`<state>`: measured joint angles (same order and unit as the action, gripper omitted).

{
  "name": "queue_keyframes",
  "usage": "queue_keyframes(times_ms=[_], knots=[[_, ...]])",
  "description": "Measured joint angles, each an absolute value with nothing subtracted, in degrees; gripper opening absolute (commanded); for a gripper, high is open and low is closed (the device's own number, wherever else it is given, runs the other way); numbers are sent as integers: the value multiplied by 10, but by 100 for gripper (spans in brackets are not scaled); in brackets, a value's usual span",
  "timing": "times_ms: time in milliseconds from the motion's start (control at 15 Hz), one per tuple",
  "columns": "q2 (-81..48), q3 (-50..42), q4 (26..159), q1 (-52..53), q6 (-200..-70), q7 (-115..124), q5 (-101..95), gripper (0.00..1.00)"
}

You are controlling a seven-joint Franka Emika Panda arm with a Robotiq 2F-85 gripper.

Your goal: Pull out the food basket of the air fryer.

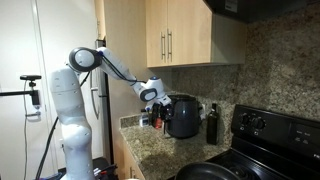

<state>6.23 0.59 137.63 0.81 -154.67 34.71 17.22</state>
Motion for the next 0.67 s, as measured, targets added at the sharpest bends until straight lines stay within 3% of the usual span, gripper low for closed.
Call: queue_keyframes(times_ms=[667], knots=[[25,6,1358,9,-1580,322,205,100]])
